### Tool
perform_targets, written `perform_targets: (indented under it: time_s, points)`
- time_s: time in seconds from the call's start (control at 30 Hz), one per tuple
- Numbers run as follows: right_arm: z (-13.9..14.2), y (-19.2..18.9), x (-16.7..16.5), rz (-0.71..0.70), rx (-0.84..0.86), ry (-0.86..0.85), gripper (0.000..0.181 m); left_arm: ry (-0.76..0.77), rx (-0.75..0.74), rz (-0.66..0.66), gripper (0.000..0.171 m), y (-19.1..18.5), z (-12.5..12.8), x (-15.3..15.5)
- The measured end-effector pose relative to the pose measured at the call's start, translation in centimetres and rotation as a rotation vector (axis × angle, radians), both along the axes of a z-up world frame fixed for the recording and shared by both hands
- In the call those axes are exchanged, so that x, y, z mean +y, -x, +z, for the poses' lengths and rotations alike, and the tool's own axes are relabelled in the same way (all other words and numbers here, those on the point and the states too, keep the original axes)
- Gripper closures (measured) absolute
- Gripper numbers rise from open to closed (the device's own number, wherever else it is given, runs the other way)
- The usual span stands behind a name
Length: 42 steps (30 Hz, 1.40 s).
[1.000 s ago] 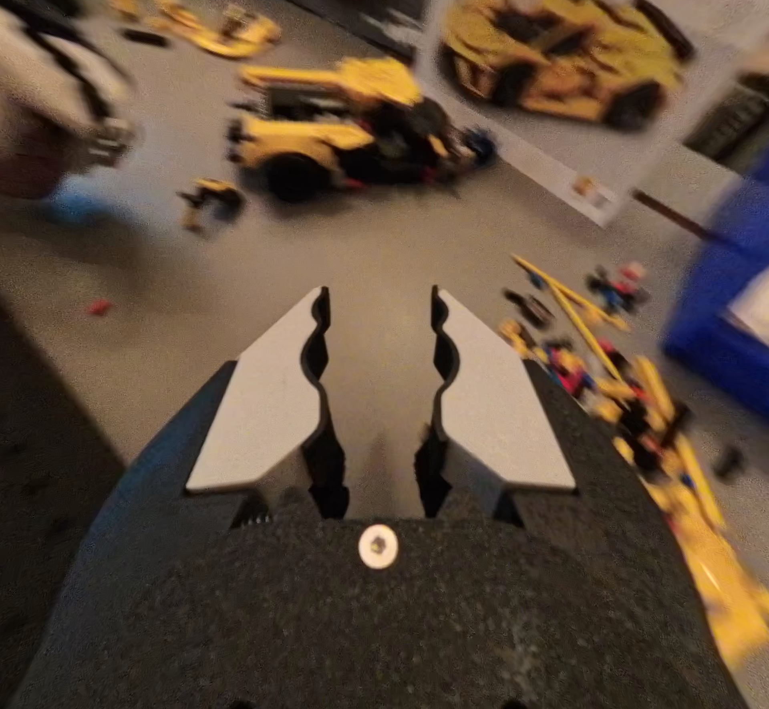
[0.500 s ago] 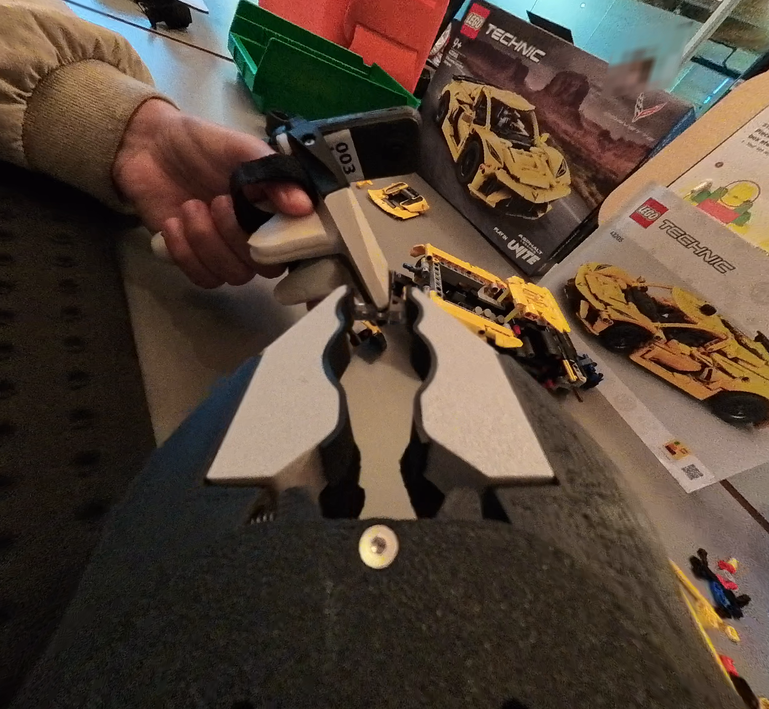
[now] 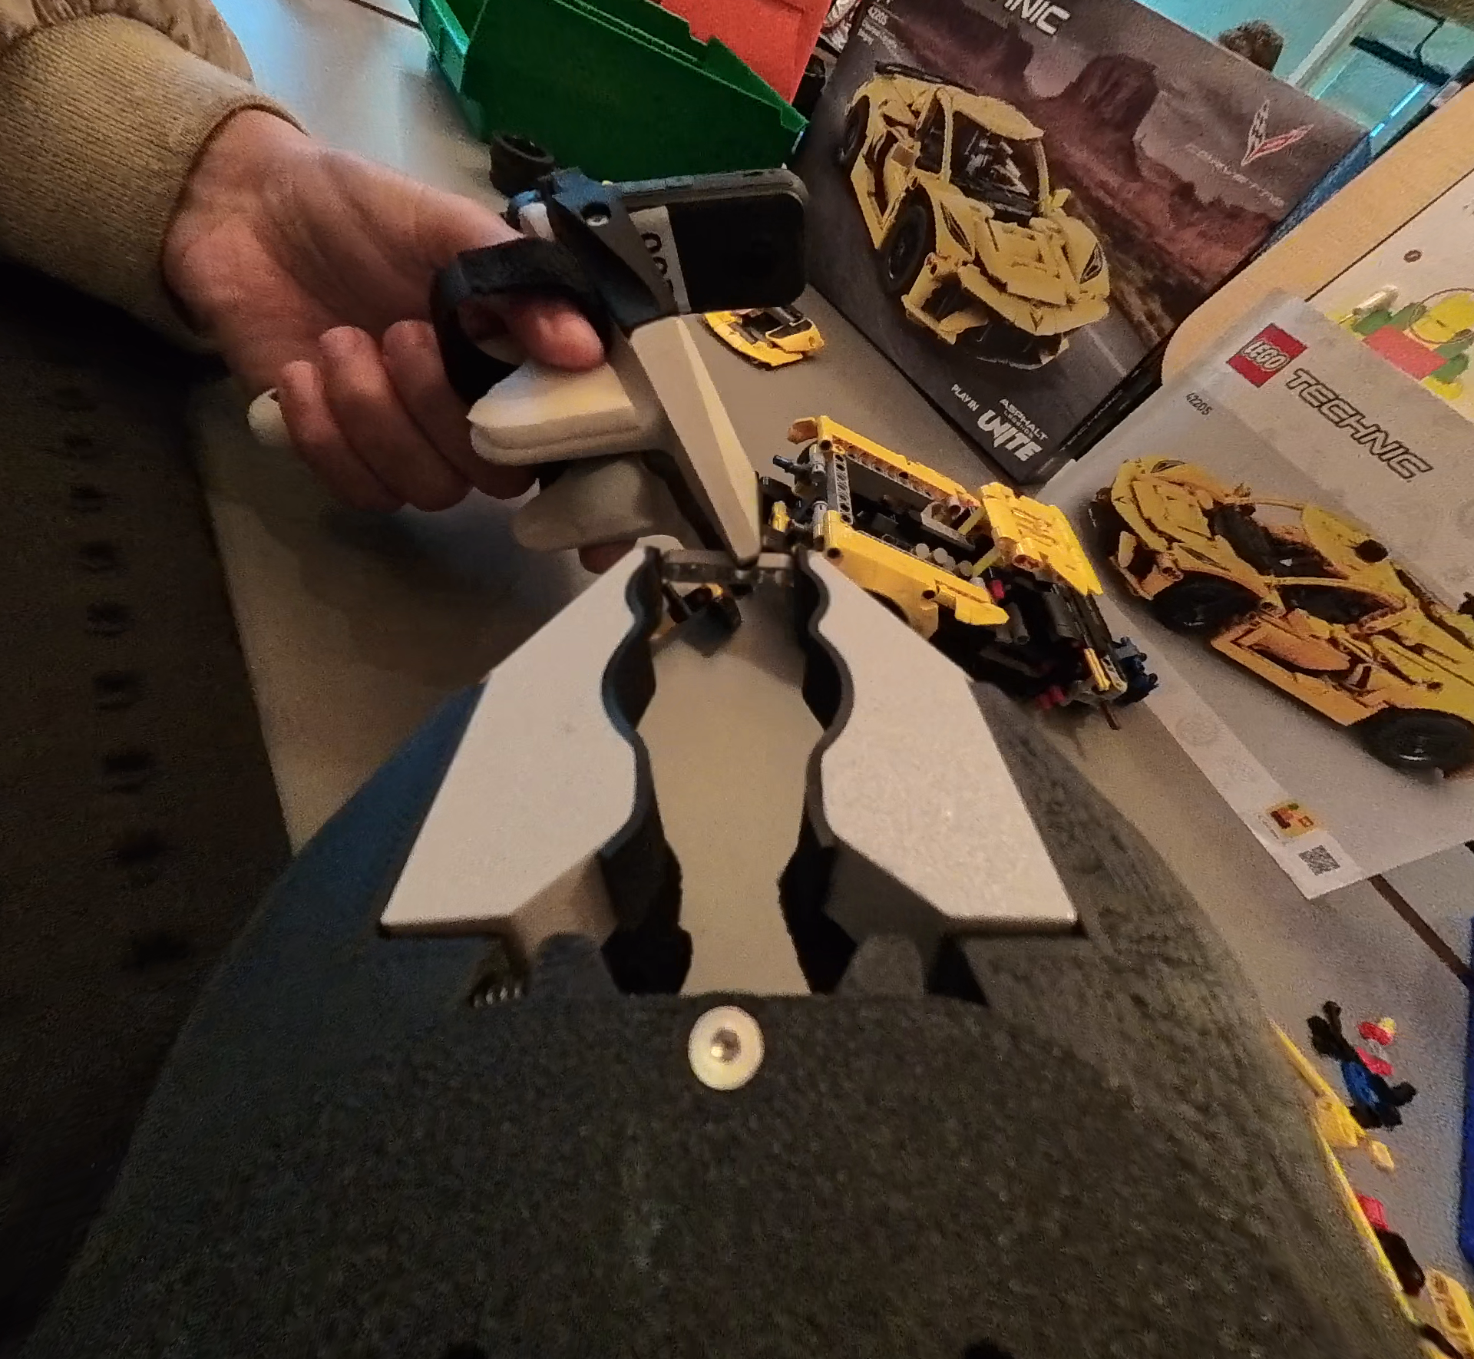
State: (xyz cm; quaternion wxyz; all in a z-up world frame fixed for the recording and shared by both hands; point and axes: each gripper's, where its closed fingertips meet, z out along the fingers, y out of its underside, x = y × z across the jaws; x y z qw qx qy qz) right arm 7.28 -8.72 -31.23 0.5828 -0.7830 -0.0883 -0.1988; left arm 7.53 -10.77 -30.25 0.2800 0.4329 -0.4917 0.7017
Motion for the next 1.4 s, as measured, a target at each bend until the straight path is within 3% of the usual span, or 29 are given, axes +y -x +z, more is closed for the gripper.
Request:
perform_targets:
  time_s: [0.13, 0.2, 0.27, 0.33, 0.43, 0.5, 0.67, 0.73, 0.83, 0.93, 1.07, 1.4]
  points:
    - [-0.1, -0.5, -0.3, -0.025, -0.012, 0.024, 0.150, -0.010, 0.000, 0.004, 0.166, -0.1, -0.2, -0.1]
    - [0.1, -3.3, -2.3, -0.139, -0.041, 0.032, 0.150, -0.081, -0.045, 0.041, 0.148, -0.6, -0.4, 0.4]
    - [-0.7, -9.9, -7.6, -0.418, -0.022, 0.092, 0.150, -0.142, -0.084, 0.061, 0.139, -0.9, -0.4, 1.2]
    - [-3.9, -16.4, -15.2, -0.759, 0.109, 0.226, 0.150, -0.226, -0.143, 0.048, 0.140, -0.8, -0.6, 1.5]
    - [-7.2, -19.0, -20.4, -0.926, 0.273, 0.291, 0.150, -0.348, -0.232, 0.086, 0.144, -1.2, -0.9, 1.9]
    - [-7.6, -19.0, -21.2, -0.935, 0.286, 0.281, 0.147, -0.390, -0.273, 0.158, 0.146, -2.1, -0.9, 2.8]
    - [-3.1, -15.9, -17.6, -0.780, 0.234, 0.186, 0.141, -0.389, -0.303, 0.270, 0.146, -4.0, -0.1, 5.8]
    - [-1.8, -12.1, -13.9, -0.607, 0.259, 0.201, 0.141, -0.343, -0.293, 0.313, 0.146, -4.5, 0.6, 7.2]
    - [-3.1, -1.2, -6.2, -0.145, 0.427, 0.290, 0.139, -0.275, -0.248, 0.366, 0.146, -5.2, 1.1, 8.8]
    - [-4.8, 5.1, -2.3, 0.085, 0.435, 0.347, 0.156, -0.217, -0.210, 0.381, 0.147, -5.6, 1.4, 9.6]
    - [-8.0, 6.3, -1.6, 0.126, 0.466, 0.531, 0.150, -0.230, -0.219, 0.394, 0.147, -5.6, 1.5, 9.8]
    - [-9.4, 5.1, -1.6, 0.068, 0.410, 0.592, 0.169, -0.306, -0.282, 0.382, 0.148, -5.1, 1.7, 9.1]
